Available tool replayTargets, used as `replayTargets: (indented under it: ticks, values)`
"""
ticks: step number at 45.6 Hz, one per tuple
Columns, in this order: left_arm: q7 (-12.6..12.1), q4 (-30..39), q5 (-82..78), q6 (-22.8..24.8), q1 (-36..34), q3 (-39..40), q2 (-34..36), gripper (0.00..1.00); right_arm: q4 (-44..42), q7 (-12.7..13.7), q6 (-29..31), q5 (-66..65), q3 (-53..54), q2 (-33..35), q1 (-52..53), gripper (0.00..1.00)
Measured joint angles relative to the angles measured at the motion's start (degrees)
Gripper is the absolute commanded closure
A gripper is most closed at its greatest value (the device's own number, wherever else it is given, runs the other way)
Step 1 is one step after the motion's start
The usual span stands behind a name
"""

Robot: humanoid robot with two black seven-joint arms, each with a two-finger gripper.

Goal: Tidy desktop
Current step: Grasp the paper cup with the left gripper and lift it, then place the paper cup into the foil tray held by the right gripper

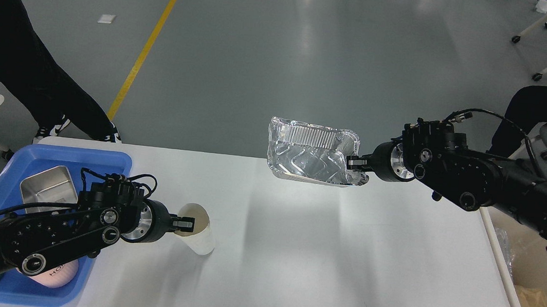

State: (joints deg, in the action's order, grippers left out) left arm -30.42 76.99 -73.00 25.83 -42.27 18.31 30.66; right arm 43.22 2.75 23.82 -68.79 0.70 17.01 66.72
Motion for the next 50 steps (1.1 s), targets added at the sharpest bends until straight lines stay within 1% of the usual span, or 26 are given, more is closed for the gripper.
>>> replayTargets:
  ticks: [5,12,16,19,20,25,29,32,34,37,42,44,46,50]
  values:
    - [0.01,4.29,2.0,4.84,-1.59,1.99,4.41,1.0,0.03,0.0,0.0,0.02,0.01,0.13,-0.05,1.0]
    - [-0.05,9.75,6.55,15.57,-5.93,8.98,11.37,1.0,0.02,-0.02,0.04,0.02,0.01,-0.03,-0.23,1.0]
    - [-0.39,11.85,9.74,23.21,-10.43,14.09,15.21,1.0,-0.04,-0.02,0.13,-0.02,0.01,-0.15,-0.27,1.0]
    - [-0.68,12.22,13.56,27.15,-15.21,17.07,17.21,1.0,-0.05,-0.02,0.16,-0.02,0.01,-0.21,-0.27,1.0]
    - [-0.75,12.22,14.97,27.79,-17.11,17.6,17.74,1.0,-0.06,-0.02,0.16,-0.02,0.01,-0.21,-0.27,1.0]
    - [-1.01,11.44,23.32,29.0,-28.67,17.84,20.05,1.0,-0.07,-0.03,0.17,-0.02,-0.02,-0.23,-0.27,1.0]
    - [-1.28,10.71,28.96,29.15,-37.73,14.89,21.18,1.0,-0.1,-0.03,0.17,-0.02,-0.06,-0.23,-0.27,1.0]
    - [-1.36,10.5,31.48,29.16,-42.88,11.76,21.6,1.0,-0.14,-0.03,0.17,-0.03,-0.08,-0.23,-0.27,1.0]
    - [-1.38,10.46,32.47,29.16,-45.11,10.01,21.72,1.0,-0.15,-0.03,0.17,-0.03,-0.08,-0.26,-0.27,1.0]
    - [-1.38,10.19,33.34,29.17,-47.33,8.17,21.59,1.0,-0.15,-0.03,0.17,-0.02,-0.09,-0.35,-0.27,1.0]
    - [-1.39,7.45,33.26,29.18,-48.36,7.36,19.81,0.99,-0.16,-0.03,0.21,-0.02,-0.09,-0.39,-0.05,1.0]
    - [-1.4,5.27,32.83,29.17,-48.47,7.19,16.83,0.99,-0.16,-0.03,0.22,-0.02,-0.09,-0.39,0.06,1.0]
    - [-1.44,2.41,32.19,29.1,-48.51,6.9,12.01,0.99,-0.1,-0.04,0.24,-0.02,-0.09,-0.39,0.2,1.0]
    - [-1.44,-4.48,29.24,26.84,-48.33,6.48,2.49,0.99,-0.03,-0.03,0.28,-0.02,-0.09,-0.37,0.36,1.0]
